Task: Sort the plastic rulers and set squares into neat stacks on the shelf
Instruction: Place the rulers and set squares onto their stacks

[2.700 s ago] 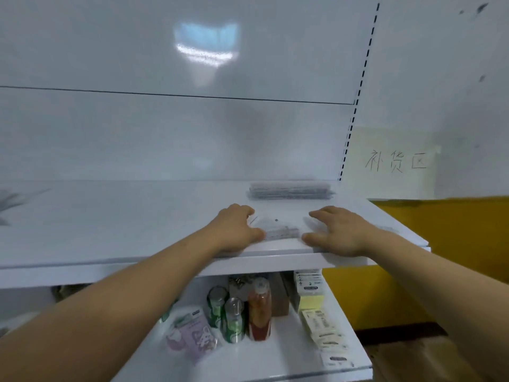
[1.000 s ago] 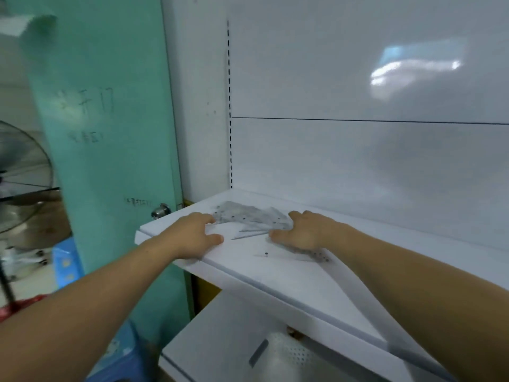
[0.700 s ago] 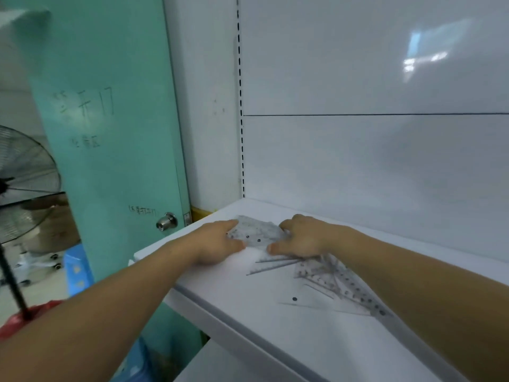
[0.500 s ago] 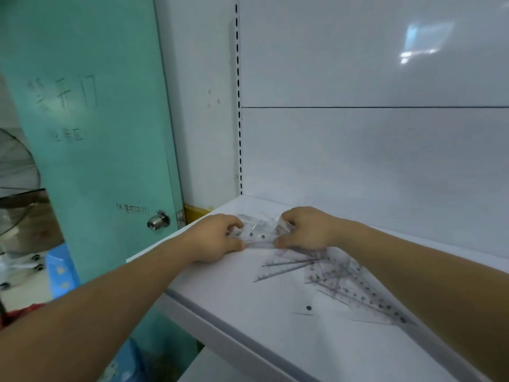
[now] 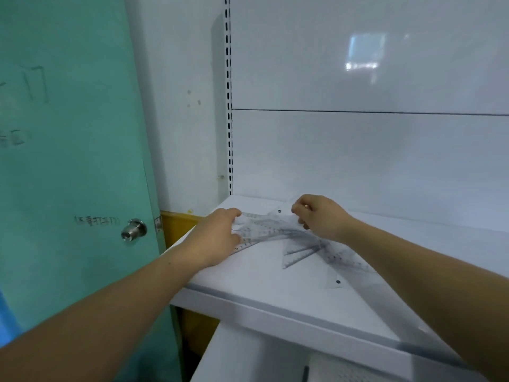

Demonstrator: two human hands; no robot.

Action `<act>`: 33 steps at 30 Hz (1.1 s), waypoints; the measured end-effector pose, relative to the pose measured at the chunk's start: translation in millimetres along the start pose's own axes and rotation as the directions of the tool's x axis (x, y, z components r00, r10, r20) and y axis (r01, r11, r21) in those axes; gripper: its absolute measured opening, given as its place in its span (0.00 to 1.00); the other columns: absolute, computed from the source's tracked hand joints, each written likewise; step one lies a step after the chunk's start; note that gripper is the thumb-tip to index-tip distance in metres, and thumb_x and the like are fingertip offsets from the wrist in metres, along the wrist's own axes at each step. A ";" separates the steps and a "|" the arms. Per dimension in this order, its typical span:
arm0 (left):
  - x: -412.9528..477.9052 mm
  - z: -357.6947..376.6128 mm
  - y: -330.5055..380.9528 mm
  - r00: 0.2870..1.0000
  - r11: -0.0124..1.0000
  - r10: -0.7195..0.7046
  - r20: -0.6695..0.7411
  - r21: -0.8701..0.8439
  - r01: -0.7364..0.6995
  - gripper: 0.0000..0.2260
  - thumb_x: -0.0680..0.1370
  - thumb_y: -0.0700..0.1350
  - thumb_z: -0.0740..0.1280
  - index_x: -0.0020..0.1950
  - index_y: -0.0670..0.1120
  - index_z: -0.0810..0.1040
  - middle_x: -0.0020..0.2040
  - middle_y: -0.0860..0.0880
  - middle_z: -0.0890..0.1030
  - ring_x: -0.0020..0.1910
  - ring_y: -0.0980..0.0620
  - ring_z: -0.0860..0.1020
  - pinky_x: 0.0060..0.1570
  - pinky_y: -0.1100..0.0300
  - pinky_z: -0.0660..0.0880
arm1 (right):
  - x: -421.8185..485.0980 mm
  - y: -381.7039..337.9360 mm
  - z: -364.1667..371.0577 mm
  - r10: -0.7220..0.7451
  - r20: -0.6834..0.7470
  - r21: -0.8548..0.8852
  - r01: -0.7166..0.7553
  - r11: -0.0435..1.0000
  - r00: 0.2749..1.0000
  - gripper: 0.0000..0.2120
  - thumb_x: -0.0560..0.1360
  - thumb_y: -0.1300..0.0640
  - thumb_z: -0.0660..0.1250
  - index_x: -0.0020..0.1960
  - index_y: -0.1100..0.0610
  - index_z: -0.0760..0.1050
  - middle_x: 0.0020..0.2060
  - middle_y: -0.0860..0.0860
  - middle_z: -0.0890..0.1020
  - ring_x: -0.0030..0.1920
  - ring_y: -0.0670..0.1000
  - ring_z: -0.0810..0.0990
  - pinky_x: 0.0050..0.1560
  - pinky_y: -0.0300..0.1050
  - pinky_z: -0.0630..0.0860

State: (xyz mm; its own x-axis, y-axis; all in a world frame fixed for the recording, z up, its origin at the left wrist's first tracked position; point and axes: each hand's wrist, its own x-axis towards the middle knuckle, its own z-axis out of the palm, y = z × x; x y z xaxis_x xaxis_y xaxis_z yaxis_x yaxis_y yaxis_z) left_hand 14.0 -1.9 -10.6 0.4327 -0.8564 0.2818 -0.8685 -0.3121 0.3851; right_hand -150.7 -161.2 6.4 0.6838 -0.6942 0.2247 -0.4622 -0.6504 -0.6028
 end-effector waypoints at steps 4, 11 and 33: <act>-14.7 -2.1 -6.5 1.000 0.998 0.010 -0.015 -0.057 -0.011 0.22 0.78 0.44 0.64 0.72 0.46 0.63 0.66 0.46 0.69 0.58 0.47 0.74 0.59 0.56 0.71 | -22.4 -2.3 1.2 -0.002 -0.114 -0.061 -0.005 0.998 0.993 0.15 0.81 0.49 0.53 0.51 0.57 0.74 0.45 0.55 0.81 0.47 0.57 0.79 0.53 0.54 0.76; -34.6 -12.8 0.4 0.998 0.985 0.021 -0.051 -0.173 -0.030 0.25 0.79 0.43 0.63 0.74 0.45 0.60 0.62 0.48 0.67 0.52 0.49 0.74 0.56 0.56 0.73 | -47.0 -6.0 0.7 -0.090 0.004 -0.299 0.087 0.950 0.996 0.22 0.83 0.48 0.48 0.75 0.52 0.59 0.61 0.54 0.70 0.64 0.54 0.68 0.62 0.41 0.62; -64.7 57.3 189.1 0.897 0.852 0.430 0.104 -0.376 -0.364 0.27 0.78 0.45 0.64 0.75 0.50 0.59 0.62 0.52 0.70 0.50 0.53 0.71 0.55 0.61 0.69 | -253.6 70.4 -130.4 0.300 -0.473 -0.192 -0.430 0.882 0.828 0.14 0.81 0.53 0.55 0.59 0.58 0.75 0.46 0.54 0.82 0.47 0.53 0.78 0.48 0.47 0.74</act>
State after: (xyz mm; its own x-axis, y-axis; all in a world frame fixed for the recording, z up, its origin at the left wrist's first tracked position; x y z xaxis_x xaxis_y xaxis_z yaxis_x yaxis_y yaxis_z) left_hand -192.1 -29.1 -6.4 -0.0101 -0.9451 0.3267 -0.8063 0.2009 0.5563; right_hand -430.2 -71.2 6.8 0.1605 -0.9161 0.3674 -0.8103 -0.3348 -0.4810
